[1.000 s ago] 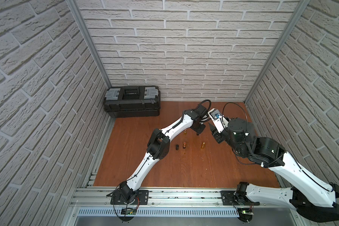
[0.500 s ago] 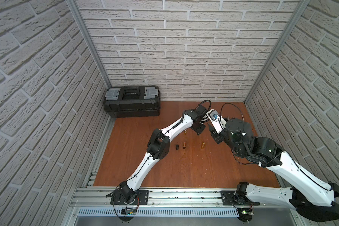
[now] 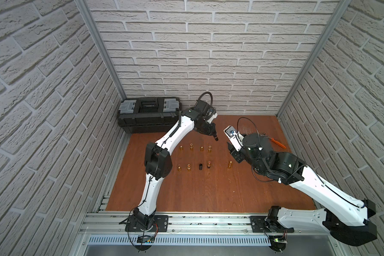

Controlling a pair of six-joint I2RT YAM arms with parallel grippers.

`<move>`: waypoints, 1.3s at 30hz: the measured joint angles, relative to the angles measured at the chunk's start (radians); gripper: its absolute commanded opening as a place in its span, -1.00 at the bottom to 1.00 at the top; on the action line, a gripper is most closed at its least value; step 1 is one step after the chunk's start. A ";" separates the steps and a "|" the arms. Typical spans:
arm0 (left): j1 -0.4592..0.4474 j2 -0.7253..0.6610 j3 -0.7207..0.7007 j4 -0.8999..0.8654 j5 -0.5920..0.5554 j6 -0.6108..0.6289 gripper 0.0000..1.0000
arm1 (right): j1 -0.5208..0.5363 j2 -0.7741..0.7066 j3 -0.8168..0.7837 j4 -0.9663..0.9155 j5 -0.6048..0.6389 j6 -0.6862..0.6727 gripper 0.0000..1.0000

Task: Open the lipstick cap
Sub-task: Pick up the lipstick at the center of the board, then open the cover of the lipstick.

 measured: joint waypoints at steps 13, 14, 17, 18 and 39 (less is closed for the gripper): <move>0.182 -0.445 -0.315 -0.016 0.321 -0.153 -0.71 | -0.035 0.290 0.130 0.094 -0.312 -0.075 -0.05; 0.194 -0.465 -0.330 -0.023 0.337 -0.159 -0.71 | -0.037 0.304 0.137 0.098 -0.332 -0.082 -0.05; 0.221 -0.524 -0.367 -0.045 0.370 -0.171 -0.74 | -0.051 0.324 0.162 0.097 -0.381 -0.100 -0.06; 0.231 -0.547 -0.376 -0.054 0.380 -0.173 -0.74 | -0.056 0.327 0.176 0.098 -0.396 -0.105 -0.06; 0.271 -0.674 -0.502 -0.062 0.438 -0.199 -0.75 | -0.068 0.406 0.273 0.118 -0.517 -0.124 -0.35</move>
